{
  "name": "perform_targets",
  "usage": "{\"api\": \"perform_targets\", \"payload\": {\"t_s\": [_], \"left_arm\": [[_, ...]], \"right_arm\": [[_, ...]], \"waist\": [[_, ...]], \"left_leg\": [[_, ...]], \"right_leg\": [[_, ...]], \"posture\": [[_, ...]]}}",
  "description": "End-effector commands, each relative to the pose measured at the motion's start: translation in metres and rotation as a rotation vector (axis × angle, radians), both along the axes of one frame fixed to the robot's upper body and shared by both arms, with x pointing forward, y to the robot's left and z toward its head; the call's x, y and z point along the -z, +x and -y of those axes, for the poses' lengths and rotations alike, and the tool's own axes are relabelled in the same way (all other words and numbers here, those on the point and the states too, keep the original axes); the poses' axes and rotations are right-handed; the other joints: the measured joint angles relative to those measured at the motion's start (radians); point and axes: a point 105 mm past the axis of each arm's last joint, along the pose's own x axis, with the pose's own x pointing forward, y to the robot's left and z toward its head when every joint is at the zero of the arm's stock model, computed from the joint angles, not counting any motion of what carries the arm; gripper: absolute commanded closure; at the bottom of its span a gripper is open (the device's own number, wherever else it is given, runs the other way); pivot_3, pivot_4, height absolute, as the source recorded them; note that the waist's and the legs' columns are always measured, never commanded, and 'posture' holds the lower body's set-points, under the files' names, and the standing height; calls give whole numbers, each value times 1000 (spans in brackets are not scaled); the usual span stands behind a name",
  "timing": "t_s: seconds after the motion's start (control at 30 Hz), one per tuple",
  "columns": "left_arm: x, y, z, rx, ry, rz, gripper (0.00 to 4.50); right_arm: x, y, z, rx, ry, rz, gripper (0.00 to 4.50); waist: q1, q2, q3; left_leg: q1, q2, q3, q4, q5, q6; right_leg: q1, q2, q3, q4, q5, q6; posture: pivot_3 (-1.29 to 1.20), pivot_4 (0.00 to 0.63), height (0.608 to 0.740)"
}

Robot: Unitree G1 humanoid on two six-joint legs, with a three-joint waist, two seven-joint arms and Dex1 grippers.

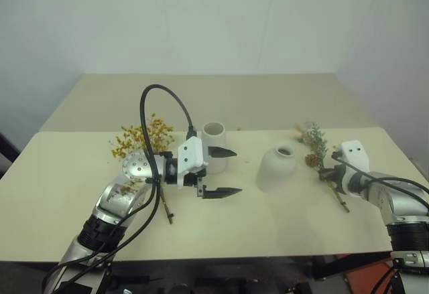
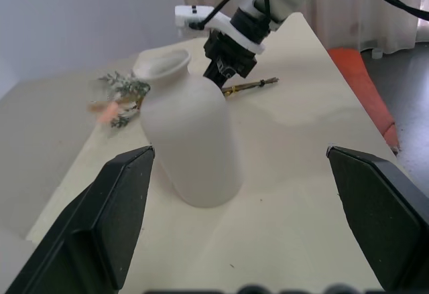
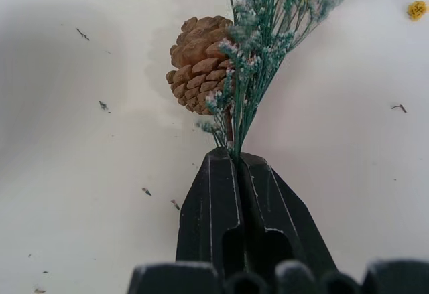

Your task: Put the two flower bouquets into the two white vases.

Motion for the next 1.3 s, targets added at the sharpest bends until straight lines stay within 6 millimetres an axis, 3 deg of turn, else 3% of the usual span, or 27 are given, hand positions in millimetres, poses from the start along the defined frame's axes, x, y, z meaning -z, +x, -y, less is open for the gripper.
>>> {"api": "perform_targets", "payload": {"t_s": [0.03,0.17,0.33,0.47,0.53,0.63,0.73,0.97,1.3], "left_arm": [[-8,-2,-2,-6,-18,37,0],[-13,1,-4,-18,-23,55,0],[-23,9,-12,-60,-52,75,0],[-23,12,-17,-72,-52,74,0],[-23,13,-18,-75,-47,76,0],[-22,13,-18,-69,-45,78,0],[-24,14,-15,-71,-58,77,0],[-34,13,-11,-77,-135,53,0],[-32,10,-6,-82,-139,37,0]], "right_arm": [[-15,2,-1,-9,-32,62,4478],[-47,3,1,45,-47,232,4478],[-130,-12,-24,35,-105,700,4478],[-187,-33,-49,76,91,1053,4478],[-201,-44,-57,75,218,1161,4478],[-208,-56,-67,50,476,1260,4478],[-206,-61,-79,-4,584,1286,4478],[-195,-66,-105,-102,665,1273,4478],[-174,-46,-114,-136,675,1227,4478]], "waist": [[0,0,0],[-1,0,0],[-4,1,0],[-9,1,0],[-10,1,0],[-7,1,0],[-3,2,0],[-6,2,0],[-21,2,-1]], "left_leg": [[0,0,0,0,0,0],[0,0,0,0,0,0],[0,0,1,0,0,0],[1,1,1,-1,0,0],[1,1,1,-1,0,0],[0,1,1,-1,0,0],[0,1,1,0,0,0],[1,1,2,-1,0,0],[2,1,2,-1,0,0]], "right_leg": [[0,0,0,0,0,0],[-1,0,0,0,0,0],[-1,1,1,0,0,0],[-1,1,2,1,0,1],[-1,1,3,1,1,0],[-1,1,2,1,1,0],[-1,1,2,0,1,0],[-2,1,3,1,1,0],[-1,1,4,1,2,0]], "posture": [[0,150,740],[0,150,740],[0,150,740],[0,150,740],[0,150,740],[0,150,740],[0,150,740],[0,150,740],[0,150,740]]}}
